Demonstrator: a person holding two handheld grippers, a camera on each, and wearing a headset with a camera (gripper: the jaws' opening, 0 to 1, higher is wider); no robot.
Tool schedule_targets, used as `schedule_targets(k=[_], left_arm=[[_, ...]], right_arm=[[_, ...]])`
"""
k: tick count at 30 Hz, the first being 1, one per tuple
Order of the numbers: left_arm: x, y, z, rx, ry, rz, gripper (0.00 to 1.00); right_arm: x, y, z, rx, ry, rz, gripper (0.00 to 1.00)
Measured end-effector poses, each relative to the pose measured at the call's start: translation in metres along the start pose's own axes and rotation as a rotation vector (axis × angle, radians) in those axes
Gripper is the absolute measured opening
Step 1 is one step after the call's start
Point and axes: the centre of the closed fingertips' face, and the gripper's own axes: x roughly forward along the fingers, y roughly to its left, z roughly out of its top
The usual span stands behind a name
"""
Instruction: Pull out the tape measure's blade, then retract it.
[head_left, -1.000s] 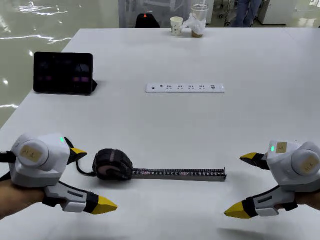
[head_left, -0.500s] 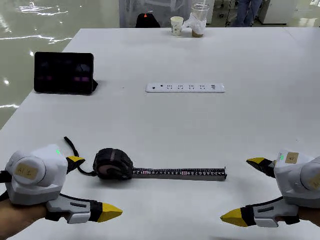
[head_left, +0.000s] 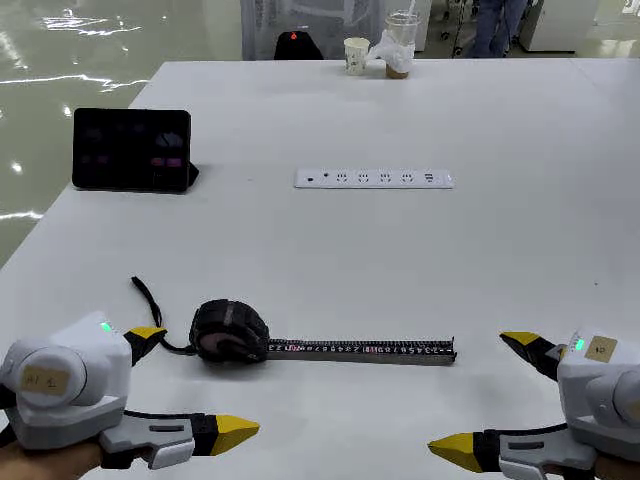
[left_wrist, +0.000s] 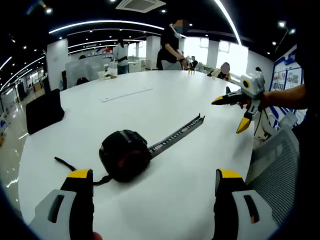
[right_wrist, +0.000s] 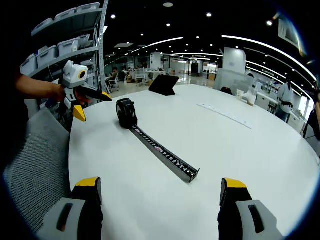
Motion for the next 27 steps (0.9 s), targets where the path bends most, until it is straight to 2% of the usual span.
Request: schedule_targets(k=[7,11,16,21,27], left_arm=[[-0.004,-0.005,0.001,-0.029,-0.033,0.032,0.99],[-0.006,-0.009,0.000,-0.028,-0.037,0.044,0.99],[-0.008,-0.011,-0.001,-0.060,-0.048,0.075,0.99],[-0.010,-0.017,-0.001,-0.069,-0.049,0.080,0.99],[-0.012,-0.018,0.000,-0.084,-0.060,0.105,0.99]], right_arm=[[-0.005,0.006,0.007,0.032,-0.035,-0.038,0.99],[-0.005,0.010,0.007,0.035,-0.034,-0.049,0.99],[-0.005,0.015,0.006,0.064,-0.029,-0.073,0.99],[-0.006,0.021,0.005,0.083,-0.036,-0.088,0.99],[-0.008,0.024,0.007,0.102,-0.047,-0.105,0.99]])
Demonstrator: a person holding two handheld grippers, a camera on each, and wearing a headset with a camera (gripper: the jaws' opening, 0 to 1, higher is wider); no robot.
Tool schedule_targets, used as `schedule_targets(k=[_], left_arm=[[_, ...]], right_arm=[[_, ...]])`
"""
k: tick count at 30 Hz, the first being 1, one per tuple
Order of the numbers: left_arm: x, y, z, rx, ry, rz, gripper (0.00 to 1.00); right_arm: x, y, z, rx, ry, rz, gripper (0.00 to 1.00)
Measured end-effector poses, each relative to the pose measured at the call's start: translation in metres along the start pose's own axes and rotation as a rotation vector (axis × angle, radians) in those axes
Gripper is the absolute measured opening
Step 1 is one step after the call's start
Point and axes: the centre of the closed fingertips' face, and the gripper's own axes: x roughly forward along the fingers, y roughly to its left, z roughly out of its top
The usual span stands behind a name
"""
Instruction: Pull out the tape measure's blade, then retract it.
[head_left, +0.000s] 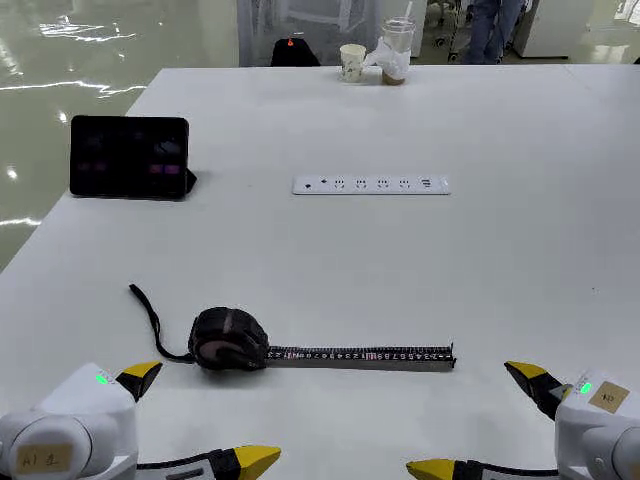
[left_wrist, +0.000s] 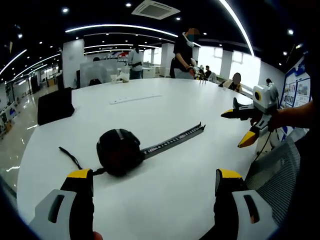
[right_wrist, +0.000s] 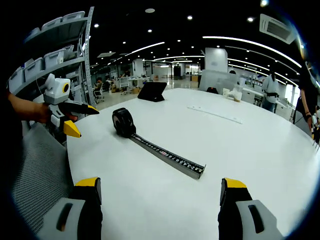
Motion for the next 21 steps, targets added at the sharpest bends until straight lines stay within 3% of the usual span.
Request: schedule_targets(k=[21], left_arm=[[0.0000,-0.0007,0.0034,-0.016,0.006,0.029,0.99]], right_arm=[[-0.0016,0.0024,0.0026,0.006,0.004,-0.010,0.99]])
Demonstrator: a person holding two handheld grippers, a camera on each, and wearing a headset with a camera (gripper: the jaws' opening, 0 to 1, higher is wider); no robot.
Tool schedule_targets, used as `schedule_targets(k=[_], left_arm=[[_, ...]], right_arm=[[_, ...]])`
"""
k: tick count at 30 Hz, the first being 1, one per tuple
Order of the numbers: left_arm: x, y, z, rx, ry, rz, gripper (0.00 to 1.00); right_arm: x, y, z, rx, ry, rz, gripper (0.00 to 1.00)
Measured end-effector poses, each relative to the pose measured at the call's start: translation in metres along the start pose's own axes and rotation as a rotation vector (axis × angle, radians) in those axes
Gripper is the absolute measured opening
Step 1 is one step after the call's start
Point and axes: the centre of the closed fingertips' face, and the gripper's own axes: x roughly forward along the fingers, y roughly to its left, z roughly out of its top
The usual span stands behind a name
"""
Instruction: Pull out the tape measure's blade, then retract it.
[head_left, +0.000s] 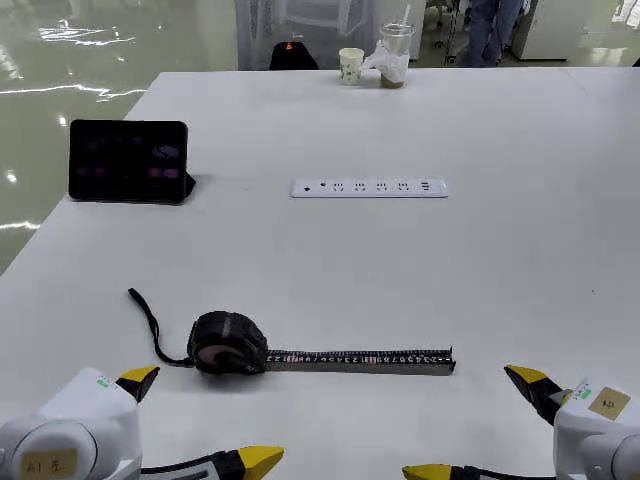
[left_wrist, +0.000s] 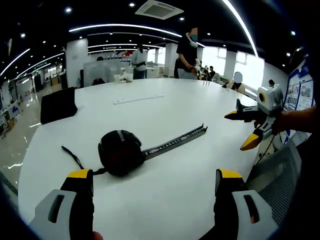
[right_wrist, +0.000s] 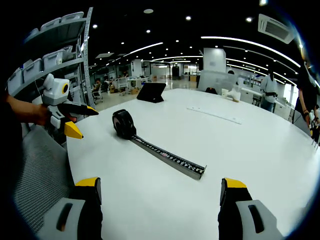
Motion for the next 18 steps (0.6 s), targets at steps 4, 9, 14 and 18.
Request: schedule_targets(k=[4,9,14,18], left_arm=[[-0.0001,0.0004,0.0002,-0.001,0.000,0.003,0.99],[0.0006,0.0010,0.0003,-0.003,0.003,0.008,0.99],[0.0024,0.0007,0.0014,-0.009,0.001,0.013,0.99],[0.0032,0.0024,0.0025,-0.013,0.000,0.023,0.99]], right_arm=[[0.0001,-0.0007,0.0009,0.000,-0.002,-0.001,0.99],[0.0005,-0.0001,0.0008,0.000,0.000,0.006,0.99],[0.0015,0.0003,0.0001,-0.005,0.003,0.022,0.99],[0.0021,-0.0010,0.0006,-0.002,0.001,0.030,0.99]])
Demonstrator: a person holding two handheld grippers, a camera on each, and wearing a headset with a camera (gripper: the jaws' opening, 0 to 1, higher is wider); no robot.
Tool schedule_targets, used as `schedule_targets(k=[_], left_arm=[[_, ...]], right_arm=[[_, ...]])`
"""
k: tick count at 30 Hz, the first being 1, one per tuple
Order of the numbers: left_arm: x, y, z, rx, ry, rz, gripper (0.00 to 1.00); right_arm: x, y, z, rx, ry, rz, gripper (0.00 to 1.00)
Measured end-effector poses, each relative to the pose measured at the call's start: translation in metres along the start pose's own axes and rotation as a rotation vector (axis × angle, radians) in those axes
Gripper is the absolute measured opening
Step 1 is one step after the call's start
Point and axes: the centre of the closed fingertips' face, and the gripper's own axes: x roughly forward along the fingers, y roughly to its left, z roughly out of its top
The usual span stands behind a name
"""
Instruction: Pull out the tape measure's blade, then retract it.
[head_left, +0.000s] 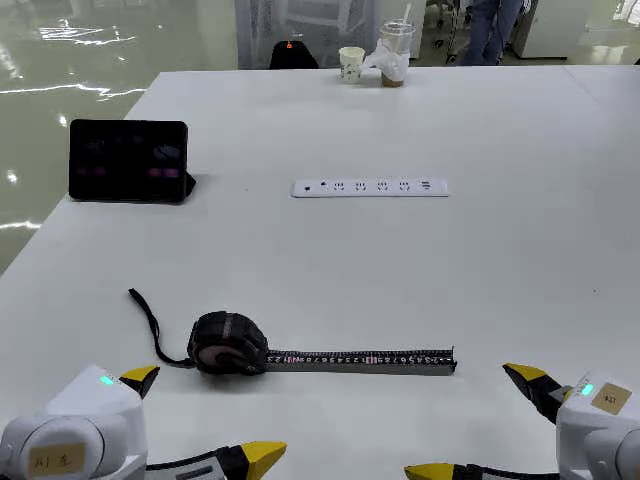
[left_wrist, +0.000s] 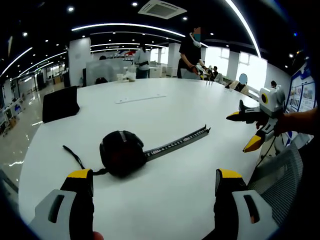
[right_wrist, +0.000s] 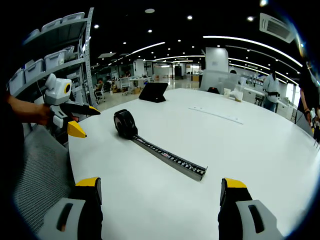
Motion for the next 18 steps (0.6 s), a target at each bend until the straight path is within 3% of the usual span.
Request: schedule_targets(k=[18], left_arm=[[0.0092,0.0067,0.0021,-0.033,0.005,0.049,0.99]], right_arm=[[0.0087,-0.0072,-0.0048,-0.049,0.036,0.094,0.99]])
